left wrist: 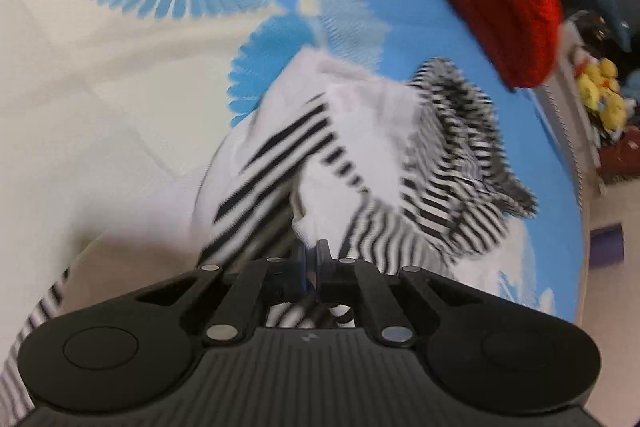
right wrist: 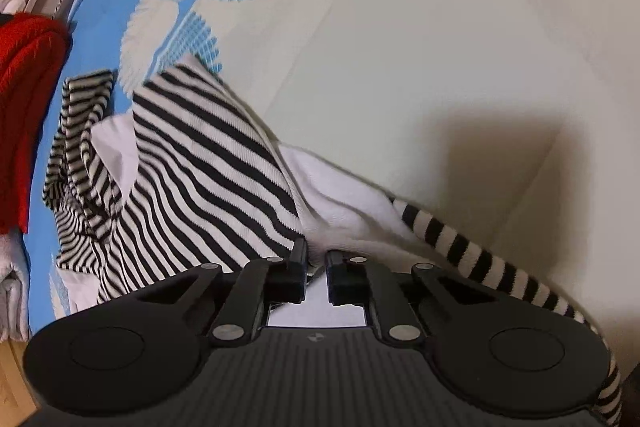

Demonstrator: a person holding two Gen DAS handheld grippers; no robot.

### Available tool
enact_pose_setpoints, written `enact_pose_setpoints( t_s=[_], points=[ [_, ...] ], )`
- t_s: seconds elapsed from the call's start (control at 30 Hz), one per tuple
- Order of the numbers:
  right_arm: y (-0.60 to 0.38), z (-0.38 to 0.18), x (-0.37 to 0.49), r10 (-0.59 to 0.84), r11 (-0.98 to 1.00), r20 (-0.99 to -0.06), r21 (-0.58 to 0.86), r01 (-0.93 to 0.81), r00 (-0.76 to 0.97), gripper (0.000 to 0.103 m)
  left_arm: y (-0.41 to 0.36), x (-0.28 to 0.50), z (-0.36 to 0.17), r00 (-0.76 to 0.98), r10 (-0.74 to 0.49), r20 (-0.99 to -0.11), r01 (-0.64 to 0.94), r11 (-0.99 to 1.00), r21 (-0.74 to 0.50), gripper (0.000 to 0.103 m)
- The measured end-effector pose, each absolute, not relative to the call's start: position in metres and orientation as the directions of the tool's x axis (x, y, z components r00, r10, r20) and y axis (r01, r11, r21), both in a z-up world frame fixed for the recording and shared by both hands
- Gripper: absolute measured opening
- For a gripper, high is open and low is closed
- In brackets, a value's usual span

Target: Fold small clothes

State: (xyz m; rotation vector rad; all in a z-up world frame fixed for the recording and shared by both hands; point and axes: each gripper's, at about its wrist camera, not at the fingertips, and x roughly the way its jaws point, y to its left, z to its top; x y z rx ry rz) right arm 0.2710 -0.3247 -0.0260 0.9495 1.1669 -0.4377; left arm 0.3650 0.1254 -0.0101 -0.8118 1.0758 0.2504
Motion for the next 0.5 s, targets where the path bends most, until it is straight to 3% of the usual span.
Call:
enact_pose_setpoints(
  t_s=[0.07, 0.2, 0.27, 0.37, 0.43, 0.5],
  points=[
    [-0.328, -0.020, 0.270, 0.141, 0.574, -0.918, 0.380, 0.726, 0.370, 0.009, 0.117, 0.352, 0.004, 0.466, -0.192, -0.864, -0.526, 0.725, -0.444, 0.005],
    [-0.329, -0.018, 0.266, 0.133, 0.611, -0.937, 0.334, 0.718, 0.323, 0.010, 0.118, 0.345, -0.019, 0.322, -0.094, -0.942, -0.592, 0.757, -0.277, 0.006],
    [-0.327, -0.013, 0.262, 0.107, 0.624, -0.945, 0.305, 0.720, 0.308, 0.014, 0.122, 0.346, -0.015, 0.329, -0.036, -0.944, -0.597, 0.766, -0.238, 0.006],
    [-0.314, 0.011, 0.255, 0.051, 0.672, -0.926, 0.309, 0.673, 0.374, 0.017, 0.115, 0.345, 0.010, 0.436, 0.005, -0.900, -0.520, 0.818, -0.247, 0.010],
    [-0.301, 0.029, 0.255, 0.031, 0.726, -0.887, 0.337, 0.599, 0.461, 0.017, 0.105, 0.348, 0.017, 0.487, -0.030, -0.873, -0.441, 0.854, -0.276, 0.020],
    [-0.292, 0.034, 0.262, 0.082, 0.759, -0.850, 0.392, 0.520, 0.521, 0.027, 0.096, 0.355, 0.007, 0.460, -0.091, -0.883, -0.384, 0.876, -0.290, 0.020]
  ],
)
